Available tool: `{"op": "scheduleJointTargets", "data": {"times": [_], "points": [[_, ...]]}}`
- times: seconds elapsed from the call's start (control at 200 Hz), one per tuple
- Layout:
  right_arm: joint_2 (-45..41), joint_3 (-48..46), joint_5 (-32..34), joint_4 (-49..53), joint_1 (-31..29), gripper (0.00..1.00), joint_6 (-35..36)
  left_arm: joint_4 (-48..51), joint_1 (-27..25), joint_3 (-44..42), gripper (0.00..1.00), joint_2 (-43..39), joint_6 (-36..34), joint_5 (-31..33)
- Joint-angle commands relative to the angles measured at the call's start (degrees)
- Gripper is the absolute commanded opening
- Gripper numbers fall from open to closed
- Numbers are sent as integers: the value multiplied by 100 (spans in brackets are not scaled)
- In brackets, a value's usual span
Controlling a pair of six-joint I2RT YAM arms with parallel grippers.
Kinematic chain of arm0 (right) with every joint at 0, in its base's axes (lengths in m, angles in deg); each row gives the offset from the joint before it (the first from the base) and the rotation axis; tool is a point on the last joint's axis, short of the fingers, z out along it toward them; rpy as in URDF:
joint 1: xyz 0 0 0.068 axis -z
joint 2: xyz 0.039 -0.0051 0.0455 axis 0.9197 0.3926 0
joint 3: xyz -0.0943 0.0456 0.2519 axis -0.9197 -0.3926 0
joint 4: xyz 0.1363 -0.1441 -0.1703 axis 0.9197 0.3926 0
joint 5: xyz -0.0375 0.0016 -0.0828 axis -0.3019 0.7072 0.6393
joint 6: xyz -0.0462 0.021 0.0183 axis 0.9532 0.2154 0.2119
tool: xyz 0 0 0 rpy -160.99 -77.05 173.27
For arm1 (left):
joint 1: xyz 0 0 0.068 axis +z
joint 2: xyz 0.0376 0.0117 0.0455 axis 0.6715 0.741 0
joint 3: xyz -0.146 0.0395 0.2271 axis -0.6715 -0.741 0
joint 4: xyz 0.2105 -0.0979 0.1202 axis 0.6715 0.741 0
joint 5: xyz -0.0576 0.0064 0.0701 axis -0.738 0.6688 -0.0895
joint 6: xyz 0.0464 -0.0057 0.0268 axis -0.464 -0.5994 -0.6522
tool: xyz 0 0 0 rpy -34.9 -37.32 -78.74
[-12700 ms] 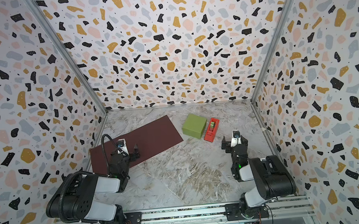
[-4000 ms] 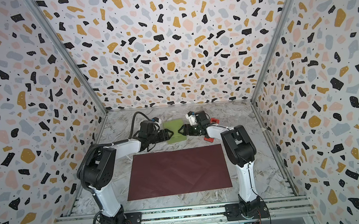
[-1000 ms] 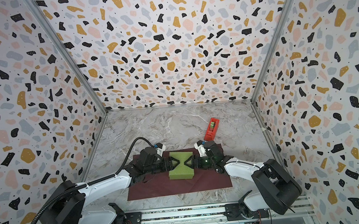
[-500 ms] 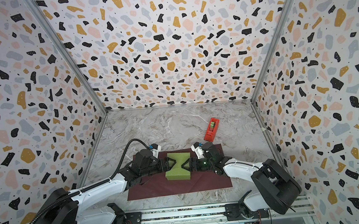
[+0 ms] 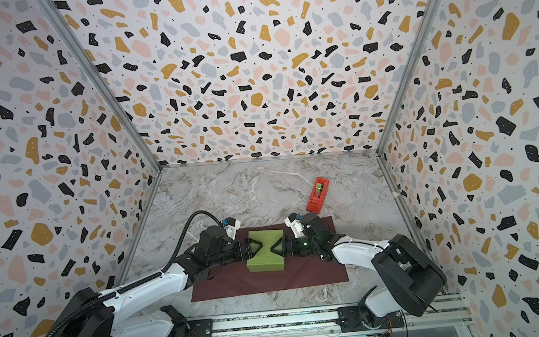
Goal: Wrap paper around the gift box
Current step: 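Carry the green box with both grippers and lower it onto the maroon paper center, then open both grippers and draw them back from the green box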
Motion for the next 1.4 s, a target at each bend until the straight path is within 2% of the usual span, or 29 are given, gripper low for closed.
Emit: {"op": "scheduleJointTargets", "data": {"times": [0.0,0.235,0.611,1.006,1.186,1.397], "points": [[34,219,-39,27,-12,79,102,-108,14,-60,85,-77,-57,-80],[43,285,-24,131,19,79,175,-157,14,-29,85,20,-85,-42],[-178,363,38,605,401,82,543,-293,14,-89,86,44,24,-149],[-642,429,206,1334,1091,82,1043,-395,10,-137,86,12,153,-264],[-860,715,850,2123,1302,83,1485,-1,14,-27,87,-130,-46,-112],[-1310,699,2238,3202,1441,87,1786,1058,304,404,91,-607,-757,642]]}}
